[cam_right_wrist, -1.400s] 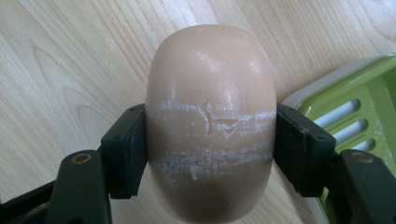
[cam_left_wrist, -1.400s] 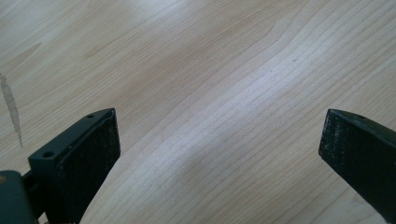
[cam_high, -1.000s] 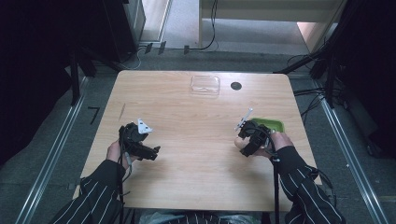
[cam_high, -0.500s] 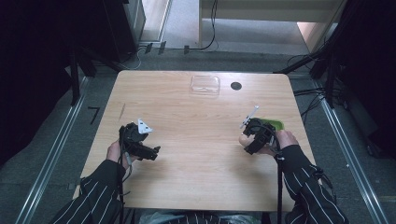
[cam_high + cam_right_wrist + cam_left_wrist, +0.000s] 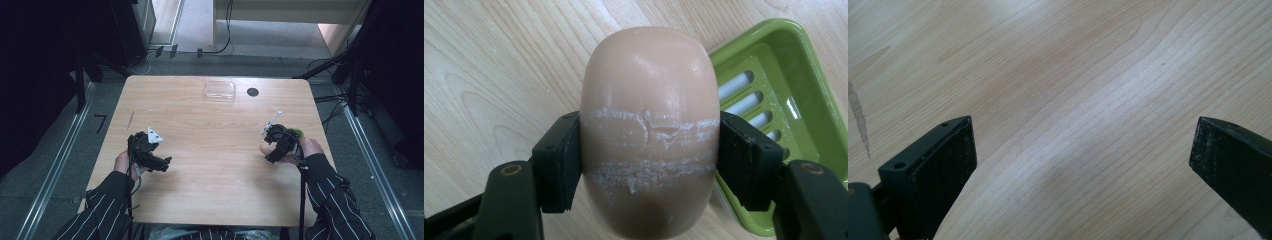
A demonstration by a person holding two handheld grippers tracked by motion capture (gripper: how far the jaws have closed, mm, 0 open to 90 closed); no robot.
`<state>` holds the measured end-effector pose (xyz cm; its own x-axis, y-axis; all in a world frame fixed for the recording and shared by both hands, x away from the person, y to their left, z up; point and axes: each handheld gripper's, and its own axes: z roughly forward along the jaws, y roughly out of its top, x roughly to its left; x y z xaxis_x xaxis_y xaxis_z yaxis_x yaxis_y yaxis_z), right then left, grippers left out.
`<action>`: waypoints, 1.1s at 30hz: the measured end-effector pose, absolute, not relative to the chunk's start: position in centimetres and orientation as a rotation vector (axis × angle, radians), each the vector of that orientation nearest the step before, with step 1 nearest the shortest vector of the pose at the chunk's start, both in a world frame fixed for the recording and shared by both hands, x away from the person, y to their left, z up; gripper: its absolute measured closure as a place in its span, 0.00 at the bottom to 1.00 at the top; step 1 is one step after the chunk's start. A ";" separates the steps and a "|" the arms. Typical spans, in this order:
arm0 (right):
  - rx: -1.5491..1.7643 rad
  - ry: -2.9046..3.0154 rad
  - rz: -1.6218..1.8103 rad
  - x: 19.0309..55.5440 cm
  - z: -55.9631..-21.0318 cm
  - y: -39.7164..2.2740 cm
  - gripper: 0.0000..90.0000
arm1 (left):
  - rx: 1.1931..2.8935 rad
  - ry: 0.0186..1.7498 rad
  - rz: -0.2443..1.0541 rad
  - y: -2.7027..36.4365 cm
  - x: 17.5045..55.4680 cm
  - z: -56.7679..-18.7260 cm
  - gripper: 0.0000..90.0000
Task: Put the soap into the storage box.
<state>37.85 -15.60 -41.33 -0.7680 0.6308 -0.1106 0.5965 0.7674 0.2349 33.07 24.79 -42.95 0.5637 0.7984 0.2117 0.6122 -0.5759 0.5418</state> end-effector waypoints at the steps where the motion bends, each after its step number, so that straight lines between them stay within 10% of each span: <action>1: 0.978 2.776 0.279 37.9 -41.3 -15.6 0.37 | 2.390 1.143 0.621 24.8 33.1 -43.0 0.00; 33: 1.008 2.740 0.270 39.3 -40.6 -17.9 0.37 | 2.391 1.142 0.624 24.7 33.1 -43.0 0.00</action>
<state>39.26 -17.90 -40.64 -0.7446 0.6544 -0.1316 0.6161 0.7496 0.2419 33.09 24.74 -42.98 0.5629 0.7983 0.2144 0.6117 -0.5768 0.5414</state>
